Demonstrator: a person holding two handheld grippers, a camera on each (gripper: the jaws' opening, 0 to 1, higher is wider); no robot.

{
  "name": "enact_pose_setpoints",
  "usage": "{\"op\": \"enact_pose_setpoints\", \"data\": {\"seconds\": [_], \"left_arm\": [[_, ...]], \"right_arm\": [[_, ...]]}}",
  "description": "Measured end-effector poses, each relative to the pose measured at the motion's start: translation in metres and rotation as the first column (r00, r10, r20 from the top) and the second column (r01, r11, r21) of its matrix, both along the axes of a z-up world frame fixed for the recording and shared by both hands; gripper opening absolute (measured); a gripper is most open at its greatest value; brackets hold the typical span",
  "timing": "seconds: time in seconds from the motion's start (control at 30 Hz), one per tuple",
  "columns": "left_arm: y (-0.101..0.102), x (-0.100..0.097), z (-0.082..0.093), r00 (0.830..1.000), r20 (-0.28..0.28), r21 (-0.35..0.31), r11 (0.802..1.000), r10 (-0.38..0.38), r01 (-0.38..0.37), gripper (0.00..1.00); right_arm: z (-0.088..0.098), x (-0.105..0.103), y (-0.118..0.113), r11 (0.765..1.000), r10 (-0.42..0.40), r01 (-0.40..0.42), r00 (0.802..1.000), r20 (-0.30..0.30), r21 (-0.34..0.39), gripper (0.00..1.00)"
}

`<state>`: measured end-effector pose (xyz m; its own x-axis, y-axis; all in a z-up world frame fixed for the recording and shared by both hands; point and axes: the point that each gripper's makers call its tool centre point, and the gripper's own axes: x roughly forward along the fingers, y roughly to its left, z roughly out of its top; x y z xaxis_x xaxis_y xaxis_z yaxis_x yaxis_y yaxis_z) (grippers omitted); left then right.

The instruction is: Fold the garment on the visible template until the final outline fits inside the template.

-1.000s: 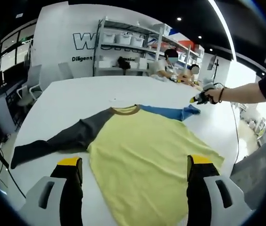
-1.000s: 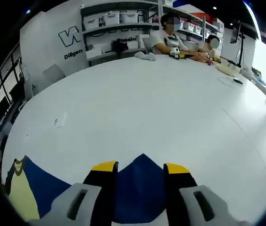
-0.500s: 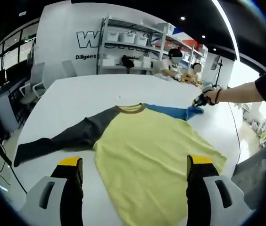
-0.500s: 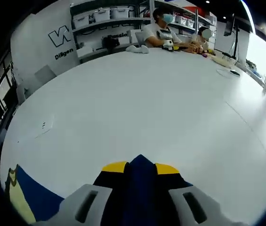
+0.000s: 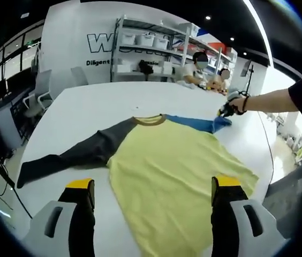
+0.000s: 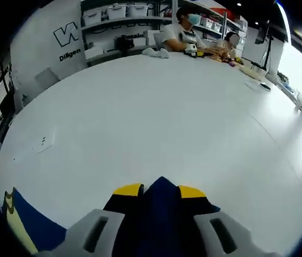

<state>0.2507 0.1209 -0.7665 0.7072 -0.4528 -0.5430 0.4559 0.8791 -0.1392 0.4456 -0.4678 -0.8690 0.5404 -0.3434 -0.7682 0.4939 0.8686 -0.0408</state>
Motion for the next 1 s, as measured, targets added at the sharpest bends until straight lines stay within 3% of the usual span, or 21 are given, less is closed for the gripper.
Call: {"op": "enact_pose_setpoints", "data": {"seconds": [0.13, 0.2, 0.23, 0.37, 0.5, 0.6, 0.77, 0.93, 1.0], "left_arm": [[0.000, -0.001, 0.000, 1.000, -0.002, 0.006, 1.000, -0.006, 0.006, 0.87], [-0.002, -0.001, -0.001, 1.000, -0.007, 0.006, 1.000, -0.011, 0.011, 0.87], [-0.002, -0.001, -0.002, 1.000, -0.009, 0.006, 1.000, -0.013, 0.013, 0.86], [-0.003, 0.000, 0.000, 1.000, -0.007, 0.003, 1.000, -0.013, 0.013, 0.86], [0.003, 0.000, 0.001, 1.000, -0.006, 0.008, 1.000, 0.003, -0.003, 0.86], [0.004, 0.000, 0.002, 1.000, -0.001, 0.008, 1.000, 0.006, -0.006, 0.86], [-0.003, -0.002, 0.004, 1.000, 0.010, 0.012, 1.000, -0.016, 0.016, 0.90], [-0.013, -0.006, 0.005, 0.999, 0.012, 0.007, 0.999, -0.043, 0.043, 0.90], [-0.017, -0.008, 0.009, 0.997, 0.025, 0.010, 0.998, -0.067, 0.067, 0.92]], "right_arm": [[-0.001, 0.005, -0.001, 1.000, 0.004, -0.004, 1.000, 0.006, -0.007, 0.12], [-0.002, 0.005, -0.003, 0.996, 0.069, -0.071, 0.997, -0.029, -0.057, 0.05], [-0.002, 0.003, 0.007, 0.996, 0.071, -0.072, 0.997, -0.020, -0.058, 0.03], [0.000, -0.003, 0.004, 0.994, 0.081, -0.083, 0.996, -0.029, -0.074, 0.00], [0.003, 0.008, 0.003, 0.996, 0.010, -0.018, 0.995, 0.099, 0.083, 0.00], [0.025, 0.011, 0.010, 0.995, 0.054, -0.071, 0.977, 0.207, 0.076, 0.00], [0.054, 0.016, 0.006, 0.989, 0.053, -0.094, 0.948, 0.315, 0.115, 0.00], [0.082, 0.006, 0.007, 0.978, 0.153, -0.194, 0.911, 0.384, 0.070, 0.00], [0.095, -0.012, 0.012, 0.971, 0.170, -0.223, 0.894, 0.414, 0.084, 0.00]]}}
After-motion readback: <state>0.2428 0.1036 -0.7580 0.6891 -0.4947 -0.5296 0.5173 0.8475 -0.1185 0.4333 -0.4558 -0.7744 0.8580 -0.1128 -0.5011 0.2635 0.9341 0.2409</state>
